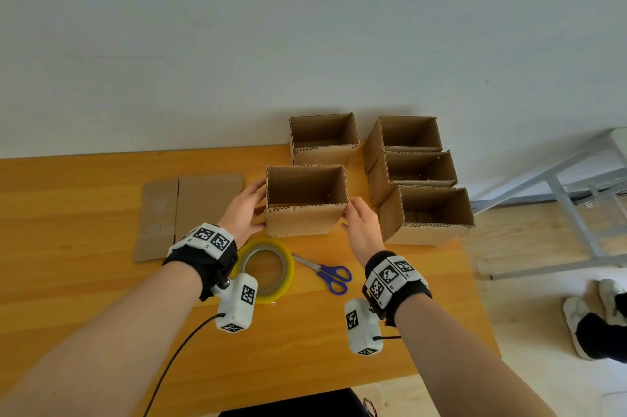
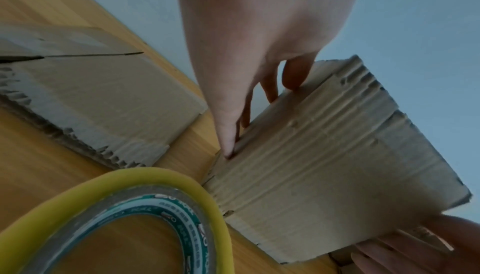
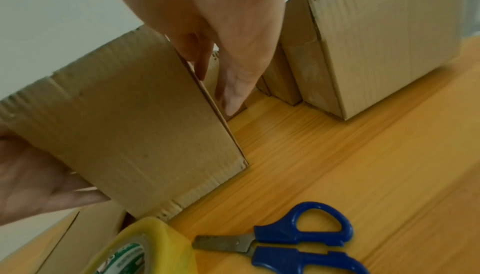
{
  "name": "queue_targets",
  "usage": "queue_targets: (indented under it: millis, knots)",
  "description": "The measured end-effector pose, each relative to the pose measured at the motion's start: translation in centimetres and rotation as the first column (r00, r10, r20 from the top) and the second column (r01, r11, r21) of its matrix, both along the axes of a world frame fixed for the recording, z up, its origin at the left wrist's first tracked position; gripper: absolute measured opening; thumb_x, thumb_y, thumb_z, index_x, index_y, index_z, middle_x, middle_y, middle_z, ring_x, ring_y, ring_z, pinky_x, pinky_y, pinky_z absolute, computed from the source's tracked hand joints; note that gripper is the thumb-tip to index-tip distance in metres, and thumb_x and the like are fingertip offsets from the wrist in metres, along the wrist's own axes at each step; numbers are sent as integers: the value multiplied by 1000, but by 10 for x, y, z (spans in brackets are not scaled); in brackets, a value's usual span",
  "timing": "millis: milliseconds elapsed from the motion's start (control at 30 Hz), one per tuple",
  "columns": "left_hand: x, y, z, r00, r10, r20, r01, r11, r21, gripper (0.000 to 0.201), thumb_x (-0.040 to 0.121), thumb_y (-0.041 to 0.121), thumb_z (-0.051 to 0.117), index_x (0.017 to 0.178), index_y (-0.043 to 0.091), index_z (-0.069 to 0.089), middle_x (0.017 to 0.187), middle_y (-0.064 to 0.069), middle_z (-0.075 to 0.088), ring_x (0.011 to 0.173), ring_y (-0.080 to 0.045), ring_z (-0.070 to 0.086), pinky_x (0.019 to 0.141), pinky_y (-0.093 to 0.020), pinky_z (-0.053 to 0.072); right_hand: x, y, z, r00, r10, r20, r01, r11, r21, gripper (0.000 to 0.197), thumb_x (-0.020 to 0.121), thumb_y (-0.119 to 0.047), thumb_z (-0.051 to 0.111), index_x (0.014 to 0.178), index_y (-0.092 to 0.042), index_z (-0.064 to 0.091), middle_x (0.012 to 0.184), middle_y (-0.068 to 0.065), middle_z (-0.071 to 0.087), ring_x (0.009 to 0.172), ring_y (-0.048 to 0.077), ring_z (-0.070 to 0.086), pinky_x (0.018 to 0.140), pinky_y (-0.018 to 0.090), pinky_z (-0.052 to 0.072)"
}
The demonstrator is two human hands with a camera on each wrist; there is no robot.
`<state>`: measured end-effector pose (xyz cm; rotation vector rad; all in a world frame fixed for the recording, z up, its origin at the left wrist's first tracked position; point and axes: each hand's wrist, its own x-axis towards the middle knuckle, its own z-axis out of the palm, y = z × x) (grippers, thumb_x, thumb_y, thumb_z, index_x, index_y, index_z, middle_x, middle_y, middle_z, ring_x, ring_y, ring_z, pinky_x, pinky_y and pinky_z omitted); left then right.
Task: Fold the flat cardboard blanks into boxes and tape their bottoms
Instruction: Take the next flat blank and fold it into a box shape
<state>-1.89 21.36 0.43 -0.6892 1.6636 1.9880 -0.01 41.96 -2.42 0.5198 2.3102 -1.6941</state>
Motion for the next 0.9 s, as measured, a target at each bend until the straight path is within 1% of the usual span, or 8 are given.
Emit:
queue_targets:
  millis: [67, 167, 333, 467, 533, 733, 800, 900]
  knots:
    - [2, -2, -1, 999, -31, 27, 30, 998, 51, 35, 99, 32, 37, 133, 32, 46, 134, -4, 53, 125, -26, 46, 105, -53, 34, -2, 0, 4, 998, -43, 51, 48, 992, -113, 21, 101, -32, 38, 99, -22, 56, 108, 13, 61, 107, 28, 58, 98, 46, 48]
    - [5, -1, 1, 997, -55, 57, 49, 995, 90, 38, 99, 31, 35, 136, 29, 44, 131, -5, 54, 117, -22, 51, 90, -40, 44, -5, 1, 10, 988, -47, 146, 90, 948, -306, 29, 99, -39, 42, 118, -19, 51, 122, 6, 57, 117, 22, 54, 98, 39, 48]
    - [6, 2, 6, 997, -54, 61, 46, 990, 130, 33, 101, 24, 35, 130, 37, 39, 99, 9, 56, 85, -11, 53, 55, -24, 52, -9, 5, 11, 985, 52, 166, -2, 959, -284, 51, 96, -46, 42, 143, -27, 35, 134, 0, 50, 119, 21, 53, 101, 43, 45]
    - [4, 5, 12, 997, -47, 54, 43, 995, 88, 45, 99, 21, 42, 142, 30, 35, 141, -3, 46, 125, -28, 46, 92, -46, 43, -12, 9, 12, 976, 104, 190, -42, 951, -308, 52, 95, -47, 45, 144, -34, 33, 138, 0, 48, 123, 21, 49, 102, 45, 42]
    - [3, 9, 13, 999, -15, 32, 14, 999, 41, 48, 97, 19, 45, 143, 24, 33, 148, -5, 37, 134, -29, 38, 95, -46, 38, -13, 11, 11, 976, 103, 190, -36, 945, -326, 48, 94, -45, 48, 140, -34, 38, 141, 0, 45, 129, 20, 43, 103, 45, 40]
    - [-2, 3, 11, 998, -58, 4, 58, 997, 41, 60, 96, 1, 44, 145, 31, 28, 141, -1, 36, 112, -17, 44, 101, -67, 31, -17, 10, 13, 971, 156, 183, -77, 924, -376, 71, 89, -18, 64, 145, -41, 26, 135, -4, 44, 124, 20, 47, 101, 46, 44]
    - [-5, 1, 8, 996, -81, -29, 81, 997, -2, 61, 94, -4, 44, 141, 34, 33, 141, -1, 36, 122, -21, 39, 97, -70, 34, -18, 8, 13, 972, 153, 177, -83, 933, -351, 73, 88, -14, 64, 143, -44, 27, 137, -1, 45, 123, 22, 48, 100, 48, 45]
    - [-8, -3, 5, 992, -111, -59, 112, 994, 11, 53, 93, -9, 41, 127, 32, 49, 119, 7, 50, 117, -24, 42, 89, -72, 38, -19, 8, 14, 977, 157, 142, -108, 946, -305, 68, 91, -6, 58, 139, -46, 31, 139, 2, 46, 120, 22, 52, 98, 50, 47]
